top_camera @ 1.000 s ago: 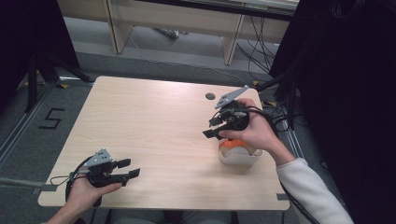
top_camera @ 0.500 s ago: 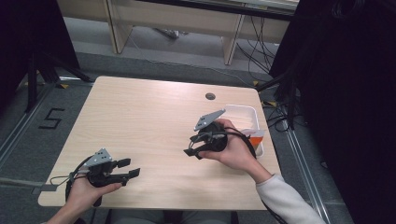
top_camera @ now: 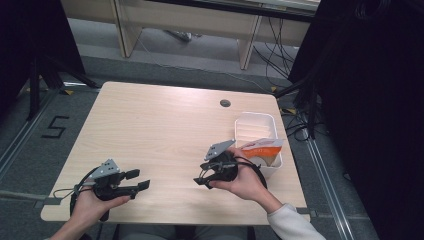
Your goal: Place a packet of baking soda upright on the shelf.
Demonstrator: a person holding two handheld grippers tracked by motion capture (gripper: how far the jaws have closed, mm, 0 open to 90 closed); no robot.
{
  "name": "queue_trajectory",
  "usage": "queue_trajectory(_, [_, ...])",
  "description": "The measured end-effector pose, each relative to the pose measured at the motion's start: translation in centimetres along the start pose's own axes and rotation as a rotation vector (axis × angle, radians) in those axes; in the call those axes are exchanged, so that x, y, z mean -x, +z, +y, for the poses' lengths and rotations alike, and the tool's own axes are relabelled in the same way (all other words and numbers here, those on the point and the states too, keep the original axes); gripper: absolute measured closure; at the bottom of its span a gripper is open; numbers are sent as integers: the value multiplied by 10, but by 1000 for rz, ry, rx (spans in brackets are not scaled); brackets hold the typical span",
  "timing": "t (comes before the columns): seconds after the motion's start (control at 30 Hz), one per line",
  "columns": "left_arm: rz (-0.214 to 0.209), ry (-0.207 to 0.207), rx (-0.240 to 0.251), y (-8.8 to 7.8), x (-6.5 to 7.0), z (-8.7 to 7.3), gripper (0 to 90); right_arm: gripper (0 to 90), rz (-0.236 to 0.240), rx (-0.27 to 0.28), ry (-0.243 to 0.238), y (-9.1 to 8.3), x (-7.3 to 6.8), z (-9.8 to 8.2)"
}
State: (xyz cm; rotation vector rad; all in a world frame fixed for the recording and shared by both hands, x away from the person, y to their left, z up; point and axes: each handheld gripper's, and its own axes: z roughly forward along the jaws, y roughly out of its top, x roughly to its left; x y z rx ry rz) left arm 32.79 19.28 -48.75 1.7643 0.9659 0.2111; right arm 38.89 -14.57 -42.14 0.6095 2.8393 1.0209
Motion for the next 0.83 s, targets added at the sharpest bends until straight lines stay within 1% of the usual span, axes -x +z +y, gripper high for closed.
queue_trajectory(0.03, [1, 0, 0, 0, 0, 0, 362, 445, 8, 10, -28, 3, 1, -2])
queue_trajectory(0.07, [1, 0, -1, 0, 0, 0, 361, 445, 7, 3, -2, 4, -1, -5])
queue_trajectory(0.1, [4, -2, 0, 0, 0, 0, 361, 445, 10, 8, -4, 6, -1, -7])
queue_trajectory(0.13, [-1, 1, 2, 0, 0, 0, 360, 445, 15, 23, -15, 9, -2, -10])
queue_trajectory(0.17, [-1, 16, 0, 0, -1, 0, 360, 444, 8, 21, -7, 10, -2, -12])
queue_trajectory(0.2, [-2, 15, -1, 0, -1, 0, 359, 444, 5, 19, -4, 10, -3, -14])
queue_trajectory(0.23, [-3, 15, 1, 0, -1, 0, 359, 443, -1, 29, 2, 11, -4, -16])
queue_trajectory(0.27, [-1, 0, 3, 0, 0, 0, 359, 443, 8, 31, -5, 12, -4, -18])
queue_trajectory(0.3, [-2, 2, 3, 0, 0, 0, 358, 443, -2, 39, 0, 13, -4, -20])
queue_trajectory(0.37, [-1, 2, 5, 0, 0, 0, 357, 443, -3, 59, 4, 14, -5, -25])
queue_trajectory(0.43, [4, 1, 2, 0, -1, 0, 354, 443, -14, 55, 9, 16, -6, -30])
queue_trajectory(0.47, [3, 0, 3, 0, -1, 0, 352, 442, -10, 53, 10, 17, -7, -33])
queue_trajectory(0.5, [3, 0, 3, 0, -1, 0, 350, 443, -13, 41, 7, 18, -7, -35])
queue_trajectory(0.53, [3, 0, 4, 0, -1, 0, 348, 442, -17, 50, 13, 20, -7, -38])
queue_trajectory(0.63, [3, 3, 5, 0, -1, 0, 345, 440, -11, 47, 27, 21, -7, -42])
queue_trajectory(0.7, [3, 2, 6, 0, -1, 0, 344, 437, -12, 40, 27, 20, -6, -44])
queue_trajectory(0.73, [6, 1, 5, 0, -1, 0, 344, 437, -16, 50, 28, 21, -7, -45])
queue_trajectory(0.77, [8, 2, 4, 0, -1, 1, 344, 436, -10, 41, 24, 20, -6, -45])
queue_trajectory(0.83, [6, 4, 2, 0, -1, 1, 344, 435, -4, 38, 33, 19, -7, -46])
